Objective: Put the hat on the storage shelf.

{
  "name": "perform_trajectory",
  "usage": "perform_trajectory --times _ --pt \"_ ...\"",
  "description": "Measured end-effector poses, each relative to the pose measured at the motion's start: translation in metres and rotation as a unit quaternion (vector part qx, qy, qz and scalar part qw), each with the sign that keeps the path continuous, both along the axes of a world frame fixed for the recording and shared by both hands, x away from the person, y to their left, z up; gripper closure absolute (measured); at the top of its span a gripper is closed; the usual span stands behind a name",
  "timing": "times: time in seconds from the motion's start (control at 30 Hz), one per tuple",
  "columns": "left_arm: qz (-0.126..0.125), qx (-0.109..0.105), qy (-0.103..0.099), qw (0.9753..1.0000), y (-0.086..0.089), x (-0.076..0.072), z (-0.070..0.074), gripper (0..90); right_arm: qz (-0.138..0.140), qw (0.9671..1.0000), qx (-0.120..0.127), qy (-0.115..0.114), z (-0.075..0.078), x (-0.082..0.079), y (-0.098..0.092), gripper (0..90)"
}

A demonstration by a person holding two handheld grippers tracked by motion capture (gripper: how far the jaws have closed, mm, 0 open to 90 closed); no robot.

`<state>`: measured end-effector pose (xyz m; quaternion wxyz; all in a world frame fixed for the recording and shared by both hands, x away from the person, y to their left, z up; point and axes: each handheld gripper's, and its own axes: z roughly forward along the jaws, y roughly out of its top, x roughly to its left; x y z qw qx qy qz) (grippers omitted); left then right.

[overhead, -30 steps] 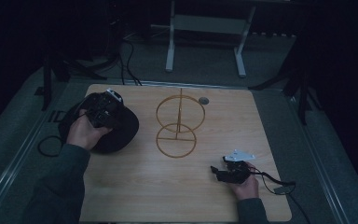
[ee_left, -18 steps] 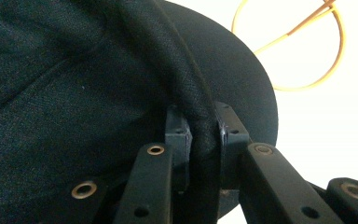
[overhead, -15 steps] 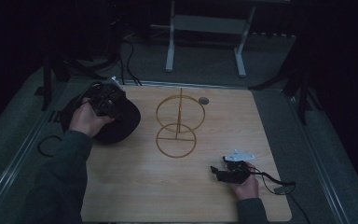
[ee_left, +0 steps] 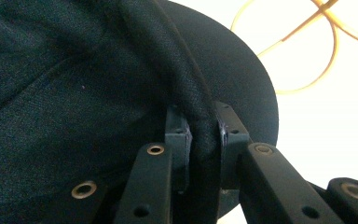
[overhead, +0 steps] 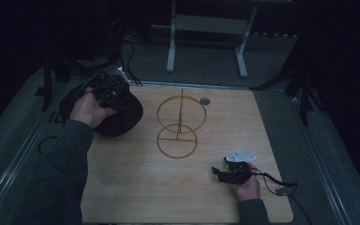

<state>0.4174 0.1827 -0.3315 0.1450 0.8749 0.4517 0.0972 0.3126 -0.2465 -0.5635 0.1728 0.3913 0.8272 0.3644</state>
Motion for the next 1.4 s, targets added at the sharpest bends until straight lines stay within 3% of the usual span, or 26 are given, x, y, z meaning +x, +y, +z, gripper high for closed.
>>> perform_trajectory --times 0.83,1.4 --pt "-0.028 0.01 0.022 0.9993 -0.011 0.013 0.028 77.8 0.001 1.0 0.0 0.0 0.0 0.0 0.0 30.0" --pt "-0.025 0.003 0.005 0.9997 -0.013 0.014 0.05 77.4 0.001 1.0 0.0 0.0 0.0 0.0 0.0 30.0"
